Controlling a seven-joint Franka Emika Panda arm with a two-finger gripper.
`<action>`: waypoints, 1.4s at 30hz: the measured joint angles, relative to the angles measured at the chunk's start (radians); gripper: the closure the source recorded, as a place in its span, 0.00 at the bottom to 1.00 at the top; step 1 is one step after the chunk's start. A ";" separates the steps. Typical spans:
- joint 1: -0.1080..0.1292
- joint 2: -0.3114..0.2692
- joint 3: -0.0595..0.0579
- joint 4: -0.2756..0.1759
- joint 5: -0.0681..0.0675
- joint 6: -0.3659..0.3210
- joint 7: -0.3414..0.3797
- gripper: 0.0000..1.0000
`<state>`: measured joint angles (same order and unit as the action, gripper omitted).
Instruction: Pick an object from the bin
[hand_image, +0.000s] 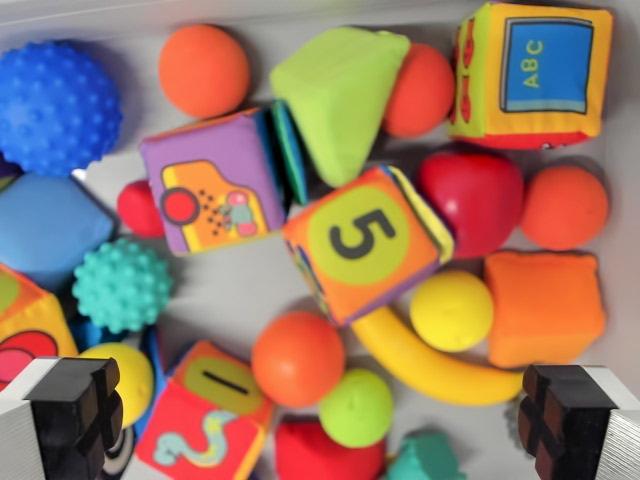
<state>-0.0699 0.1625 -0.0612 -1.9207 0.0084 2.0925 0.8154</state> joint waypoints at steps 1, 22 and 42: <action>0.000 0.000 0.000 0.000 0.000 0.000 0.000 0.00; 0.003 0.001 0.000 -0.008 0.000 0.006 0.016 0.00; 0.024 0.020 0.002 -0.061 0.000 0.076 0.135 0.00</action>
<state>-0.0455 0.1827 -0.0592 -1.9816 0.0086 2.1688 0.9503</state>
